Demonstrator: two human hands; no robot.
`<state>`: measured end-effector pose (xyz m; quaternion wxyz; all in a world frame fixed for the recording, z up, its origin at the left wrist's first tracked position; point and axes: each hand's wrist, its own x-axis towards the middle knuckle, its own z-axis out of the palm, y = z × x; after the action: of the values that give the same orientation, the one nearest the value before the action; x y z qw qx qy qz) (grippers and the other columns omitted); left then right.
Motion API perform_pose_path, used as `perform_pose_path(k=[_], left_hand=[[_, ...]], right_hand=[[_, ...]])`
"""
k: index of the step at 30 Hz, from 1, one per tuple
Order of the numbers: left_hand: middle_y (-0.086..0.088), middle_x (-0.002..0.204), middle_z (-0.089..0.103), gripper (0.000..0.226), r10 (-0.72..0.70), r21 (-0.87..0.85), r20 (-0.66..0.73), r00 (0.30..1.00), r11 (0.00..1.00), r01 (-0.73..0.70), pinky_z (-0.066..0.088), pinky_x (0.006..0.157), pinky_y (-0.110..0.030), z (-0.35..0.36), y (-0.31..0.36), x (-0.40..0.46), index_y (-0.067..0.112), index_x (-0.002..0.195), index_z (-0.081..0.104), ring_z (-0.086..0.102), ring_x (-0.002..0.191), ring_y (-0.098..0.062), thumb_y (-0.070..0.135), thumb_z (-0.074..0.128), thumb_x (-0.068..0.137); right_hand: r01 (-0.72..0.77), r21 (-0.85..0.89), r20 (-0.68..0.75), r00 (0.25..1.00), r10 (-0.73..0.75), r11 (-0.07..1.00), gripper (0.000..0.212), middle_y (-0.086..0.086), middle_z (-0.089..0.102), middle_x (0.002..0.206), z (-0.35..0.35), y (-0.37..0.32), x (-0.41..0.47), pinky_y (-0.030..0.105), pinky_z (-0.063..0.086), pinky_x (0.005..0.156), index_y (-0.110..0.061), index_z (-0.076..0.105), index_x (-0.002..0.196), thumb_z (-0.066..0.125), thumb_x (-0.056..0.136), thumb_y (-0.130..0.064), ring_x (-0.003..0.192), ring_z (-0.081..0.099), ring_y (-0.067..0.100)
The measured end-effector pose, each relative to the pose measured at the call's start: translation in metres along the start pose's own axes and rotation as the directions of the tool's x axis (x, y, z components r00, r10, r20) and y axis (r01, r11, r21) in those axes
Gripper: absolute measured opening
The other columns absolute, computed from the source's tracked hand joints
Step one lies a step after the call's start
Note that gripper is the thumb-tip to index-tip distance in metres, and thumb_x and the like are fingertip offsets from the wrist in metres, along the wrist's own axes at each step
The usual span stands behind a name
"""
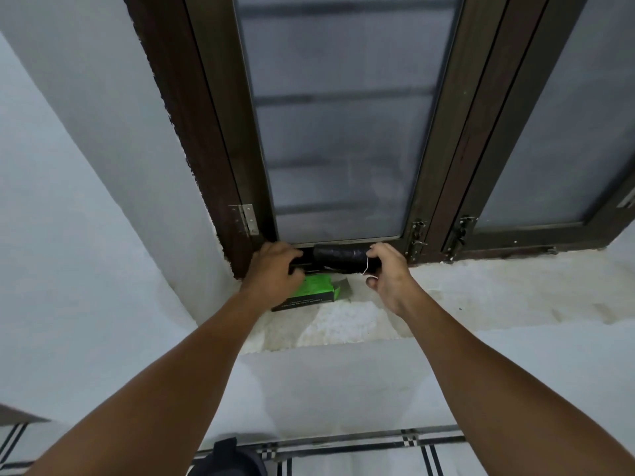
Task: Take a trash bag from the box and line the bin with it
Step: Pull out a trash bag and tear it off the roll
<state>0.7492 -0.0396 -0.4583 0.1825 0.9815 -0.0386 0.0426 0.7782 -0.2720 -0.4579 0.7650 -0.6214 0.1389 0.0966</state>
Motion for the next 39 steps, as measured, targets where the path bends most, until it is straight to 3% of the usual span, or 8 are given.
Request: perform_pose_path(k=[3,6,11,20,25,32,36,39], left_hand=[[-0.003,0.126,0.069,0.031,-0.139,-0.430,-0.160,0.977,0.901,0.057,0.053,0.103,-0.040,-0.011,0.022,0.005,0.017,0.131,0.070,0.063,0.114,-0.018,0.026,0.059,0.103],[0.001,0.116,0.075,0.037,-0.102,-0.667,0.136,0.986,0.727,0.167,0.058,0.097,-0.036,-0.022,0.049,0.009,0.020,0.127,0.071,0.071,0.106,-0.016,0.041,0.071,0.098],[-0.002,0.101,0.074,0.019,-0.086,-0.720,0.291,0.953,0.636,0.277,0.059,0.089,-0.035,-0.011,0.061,0.006,0.024,0.112,0.068,0.073,0.093,-0.020,0.028,0.076,0.095],[-0.015,0.122,0.074,0.042,-0.206,-0.858,0.369,0.906,0.299,0.417,0.057,0.102,-0.048,-0.002,0.048,0.007,0.013,0.130,0.064,0.071,0.115,-0.034,0.016,0.078,0.091],[-0.010,0.113,0.077,0.029,-0.168,-0.864,0.480,0.861,0.080,0.498,0.058,0.065,-0.029,-0.003,0.048,-0.001,0.014,0.121,0.072,0.073,0.093,-0.021,0.034,0.066,0.100],[-0.010,0.103,0.072,0.049,-0.141,-0.840,0.490,0.860,0.189,0.509,0.056,0.056,-0.023,-0.001,0.036,-0.003,0.011,0.132,0.064,0.066,0.069,-0.015,0.034,0.080,0.092],[-0.010,0.116,0.074,0.031,-0.208,-0.836,0.459,0.864,0.228,0.499,0.063,0.075,-0.034,0.001,0.038,0.000,0.015,0.125,0.065,0.073,0.100,-0.022,0.019,0.072,0.095],[-0.013,0.113,0.074,0.031,-0.300,-0.845,0.470,0.830,0.119,0.521,0.061,0.086,-0.040,0.000,0.037,0.002,0.013,0.126,0.063,0.073,0.099,-0.028,0.022,0.062,0.096]], right_hand=[[0.041,-0.049,0.062,0.997,-0.038,0.998,0.009,0.003,0.061,0.085,0.005,-0.005,0.001,0.024,0.040,0.052,-0.019,0.060,0.083,0.067,0.089,-0.018,0.079,0.056,0.017],[0.050,-0.041,0.133,0.990,-0.044,0.998,0.020,0.003,0.066,0.080,0.019,-0.008,0.001,0.020,0.041,0.044,-0.012,0.065,0.094,0.078,0.088,-0.027,0.069,0.058,0.013],[-0.008,0.087,0.181,0.984,-0.008,0.996,0.044,0.015,0.074,0.103,0.032,-0.011,0.000,0.032,0.052,0.077,-0.002,0.065,0.116,0.077,0.088,-0.034,0.090,0.069,0.022],[-0.136,-0.031,0.258,0.956,0.140,0.990,0.008,-0.002,0.072,0.088,0.027,-0.003,-0.003,0.026,0.040,0.065,-0.022,0.070,0.101,0.070,0.095,-0.027,0.076,0.062,0.011],[-0.159,0.171,0.253,0.961,0.113,0.972,0.014,0.015,0.072,0.106,0.030,-0.004,-0.001,0.043,0.057,0.081,-0.012,0.062,0.115,0.056,0.102,-0.012,0.095,0.068,0.028],[-0.153,0.110,0.190,0.973,0.130,0.982,0.031,0.017,0.065,0.099,0.033,-0.016,-0.001,0.038,0.056,0.065,-0.007,0.058,0.114,0.038,0.096,0.011,0.084,0.064,0.026],[-0.224,0.060,0.179,0.961,0.210,0.973,0.036,0.020,0.068,0.091,0.035,-0.022,-0.009,0.036,0.060,0.055,-0.002,0.062,0.107,0.031,0.094,0.010,0.071,0.069,0.029],[-0.283,0.014,0.182,0.944,0.276,0.959,0.025,0.019,0.073,0.093,0.032,-0.023,-0.009,0.049,0.062,0.080,-0.003,0.065,0.102,0.043,0.096,-0.011,0.081,0.073,0.034]])
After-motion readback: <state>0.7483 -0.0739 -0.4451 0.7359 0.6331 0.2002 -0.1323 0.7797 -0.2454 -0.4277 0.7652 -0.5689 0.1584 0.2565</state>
